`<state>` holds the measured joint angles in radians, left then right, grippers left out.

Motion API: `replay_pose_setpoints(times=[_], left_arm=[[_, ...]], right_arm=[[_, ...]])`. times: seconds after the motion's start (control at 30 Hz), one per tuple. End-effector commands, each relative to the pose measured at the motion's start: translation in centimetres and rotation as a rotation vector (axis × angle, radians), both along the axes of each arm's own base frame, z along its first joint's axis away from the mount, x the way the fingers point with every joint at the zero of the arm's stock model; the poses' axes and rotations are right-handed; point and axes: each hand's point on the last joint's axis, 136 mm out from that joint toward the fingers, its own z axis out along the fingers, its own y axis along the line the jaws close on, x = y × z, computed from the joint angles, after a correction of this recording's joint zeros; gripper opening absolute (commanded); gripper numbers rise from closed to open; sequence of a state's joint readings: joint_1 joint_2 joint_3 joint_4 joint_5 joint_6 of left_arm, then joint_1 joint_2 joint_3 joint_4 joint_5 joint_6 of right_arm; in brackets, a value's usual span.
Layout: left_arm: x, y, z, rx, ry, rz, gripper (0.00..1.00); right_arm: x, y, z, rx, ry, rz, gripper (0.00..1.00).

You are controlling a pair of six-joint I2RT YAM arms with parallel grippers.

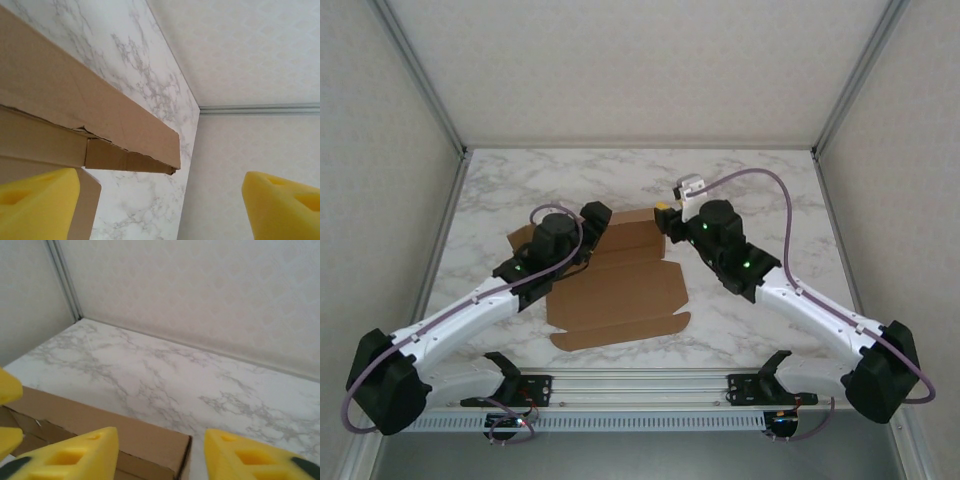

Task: Fold the paper box

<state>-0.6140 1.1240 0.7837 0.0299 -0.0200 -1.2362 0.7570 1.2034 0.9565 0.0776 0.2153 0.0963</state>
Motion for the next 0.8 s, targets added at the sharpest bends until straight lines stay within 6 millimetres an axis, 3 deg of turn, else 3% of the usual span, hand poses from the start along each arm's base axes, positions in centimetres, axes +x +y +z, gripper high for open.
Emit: replay_pose_setpoints(times=[0.0, 0.13, 0.23, 0.37, 0.53, 0.63, 0.77], left_arm=[[-1.5, 0.5, 0.9, 0.217, -0.074, -0.146, 0.83], [-3.7, 2.1, 3.5, 0.361, -0.177, -0.228, 0.81], [-4.4, 4.9, 5.5, 0.460, -0.209, -0.194, 0.79], [-3.6, 10.1, 5.6, 0.603, -0.151, -0.063, 0.79], [-2.4, 15.5, 5.0, 0.621, -0.104, 0.160, 0.80], [-1.3, 15.9, 4.2, 0.565, -0.122, 0.188, 0.80], [0.3, 14.0, 0.5, 0.498, -0.039, 0.095, 0.78]], right_arm=[[0.2, 0.0, -1.6, -0.006, 0.195, -0.045, 0.46], [1.8, -0.5, -2.6, -0.100, 0.327, -0.100, 0.62], [2.8, -0.6, -3.8, -0.143, 0.368, -0.127, 0.69], [3.9, -0.5, -6.6, -0.133, 0.466, -0.129, 0.75], [4.7, 0.4, -8.9, -0.103, 0.528, -0.105, 0.77], [5.2, 0.6, -9.8, -0.095, 0.550, -0.108, 0.77], [5.3, 0.7, -10.9, -0.091, 0.571, -0.110, 0.74]])
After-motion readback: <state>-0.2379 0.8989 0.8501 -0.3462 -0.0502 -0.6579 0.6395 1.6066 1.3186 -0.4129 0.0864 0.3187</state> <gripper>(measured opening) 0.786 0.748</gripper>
